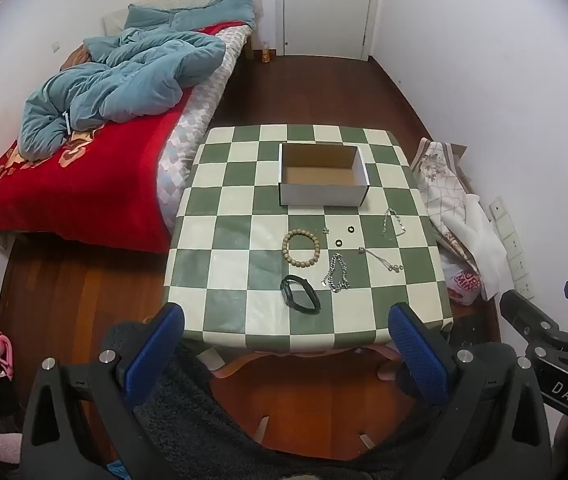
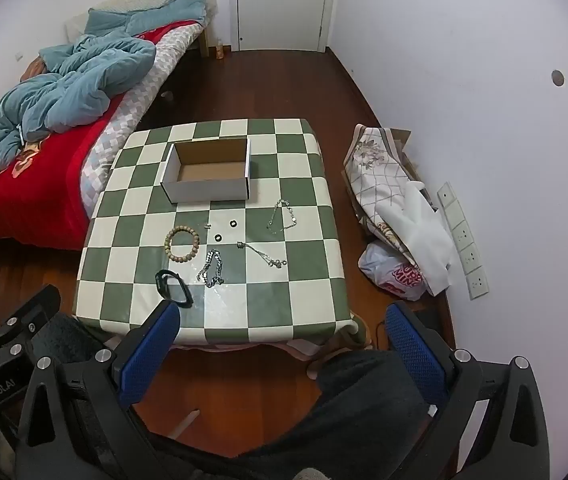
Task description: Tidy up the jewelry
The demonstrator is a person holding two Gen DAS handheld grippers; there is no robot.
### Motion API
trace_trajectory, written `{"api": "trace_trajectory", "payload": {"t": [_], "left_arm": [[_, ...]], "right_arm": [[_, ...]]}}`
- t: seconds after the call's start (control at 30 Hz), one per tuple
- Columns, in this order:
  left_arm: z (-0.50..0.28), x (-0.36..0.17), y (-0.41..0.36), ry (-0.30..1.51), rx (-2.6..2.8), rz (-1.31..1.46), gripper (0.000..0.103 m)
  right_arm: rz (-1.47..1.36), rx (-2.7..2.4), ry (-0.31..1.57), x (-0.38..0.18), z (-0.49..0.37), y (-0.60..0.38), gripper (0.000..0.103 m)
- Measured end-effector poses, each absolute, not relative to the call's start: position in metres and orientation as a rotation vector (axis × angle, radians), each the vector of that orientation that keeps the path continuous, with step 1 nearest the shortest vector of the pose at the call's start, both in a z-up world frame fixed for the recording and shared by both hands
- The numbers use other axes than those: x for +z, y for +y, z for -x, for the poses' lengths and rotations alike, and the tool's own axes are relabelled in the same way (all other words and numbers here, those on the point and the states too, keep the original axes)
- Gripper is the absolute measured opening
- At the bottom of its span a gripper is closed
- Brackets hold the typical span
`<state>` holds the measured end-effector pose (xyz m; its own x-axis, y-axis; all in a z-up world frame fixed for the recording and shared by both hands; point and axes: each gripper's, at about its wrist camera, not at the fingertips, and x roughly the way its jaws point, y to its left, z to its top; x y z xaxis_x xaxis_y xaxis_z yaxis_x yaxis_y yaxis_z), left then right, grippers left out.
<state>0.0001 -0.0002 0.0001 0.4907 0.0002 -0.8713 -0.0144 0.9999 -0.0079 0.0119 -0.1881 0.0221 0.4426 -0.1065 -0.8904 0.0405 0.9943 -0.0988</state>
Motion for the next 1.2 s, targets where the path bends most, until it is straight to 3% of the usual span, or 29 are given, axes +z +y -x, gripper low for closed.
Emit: {"api": "trace_trajectory", "payload": {"t": [1.2], "left_arm": [[0.002, 0.012, 0.001, 1.033, 0.005, 0.010, 0.103]], "right_arm": [[0.073, -0.099, 1.104, 0.025, -0.009, -0.189, 0.103]]}}
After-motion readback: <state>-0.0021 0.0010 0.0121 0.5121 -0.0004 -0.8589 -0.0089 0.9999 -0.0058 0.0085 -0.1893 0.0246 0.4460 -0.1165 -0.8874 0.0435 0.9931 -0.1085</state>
